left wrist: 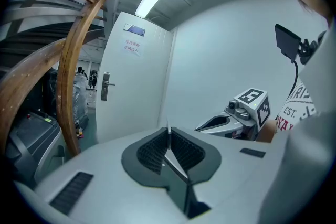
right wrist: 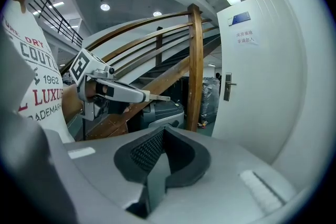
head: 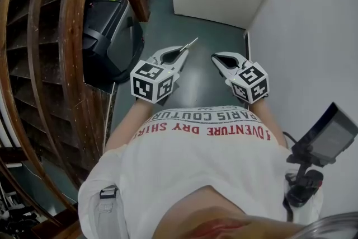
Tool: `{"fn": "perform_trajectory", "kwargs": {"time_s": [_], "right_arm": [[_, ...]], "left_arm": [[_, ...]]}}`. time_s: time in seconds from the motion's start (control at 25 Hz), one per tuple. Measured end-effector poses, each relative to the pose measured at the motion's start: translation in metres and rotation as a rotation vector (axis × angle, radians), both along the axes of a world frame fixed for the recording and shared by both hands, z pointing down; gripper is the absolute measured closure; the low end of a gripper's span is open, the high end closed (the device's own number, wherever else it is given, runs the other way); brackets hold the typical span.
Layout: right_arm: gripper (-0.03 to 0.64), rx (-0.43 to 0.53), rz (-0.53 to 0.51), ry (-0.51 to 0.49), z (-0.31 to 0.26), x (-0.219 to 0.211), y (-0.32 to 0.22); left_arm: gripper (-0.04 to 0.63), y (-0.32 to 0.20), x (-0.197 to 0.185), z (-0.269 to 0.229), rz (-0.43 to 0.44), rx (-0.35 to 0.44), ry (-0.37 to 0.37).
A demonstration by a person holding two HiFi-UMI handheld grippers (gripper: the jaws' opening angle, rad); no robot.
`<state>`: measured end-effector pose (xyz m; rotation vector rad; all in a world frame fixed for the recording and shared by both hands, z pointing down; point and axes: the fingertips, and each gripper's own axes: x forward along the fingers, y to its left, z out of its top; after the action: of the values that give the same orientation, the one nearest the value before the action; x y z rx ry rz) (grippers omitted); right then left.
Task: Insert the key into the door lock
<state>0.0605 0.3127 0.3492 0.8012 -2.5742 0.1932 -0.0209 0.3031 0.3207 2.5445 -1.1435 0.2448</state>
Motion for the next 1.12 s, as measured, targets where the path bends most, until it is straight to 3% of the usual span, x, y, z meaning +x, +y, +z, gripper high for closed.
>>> {"fn": "perform_trajectory", "kwargs": {"time_s": [0.36,0.64,0.84,1.12], "right_arm": [[0.615,-0.016,0.001,0.000,0.011,0.008,0.001],[0.615,-0.058,0.010,-0.003,0.043,0.011,-0.042],[0.615,-0.098,-0.006,-0.022,0.071,0.006,-0.111],[0.615,-0.108,-0.018,-0.047,0.091,0.014,-0.246]], "left_arm": [[0.572,-0.006,0.007,0.009,0.022,-0.008,0.015],[0.572,-0.048,0.010,0.043,0.026,-0.053,0.023],[0.572,-0.114,0.004,0.070,0.001,-0.097,0.012],[0.572,-0.244,0.010,0.092,-0.018,-0.137,-0.026]]}}
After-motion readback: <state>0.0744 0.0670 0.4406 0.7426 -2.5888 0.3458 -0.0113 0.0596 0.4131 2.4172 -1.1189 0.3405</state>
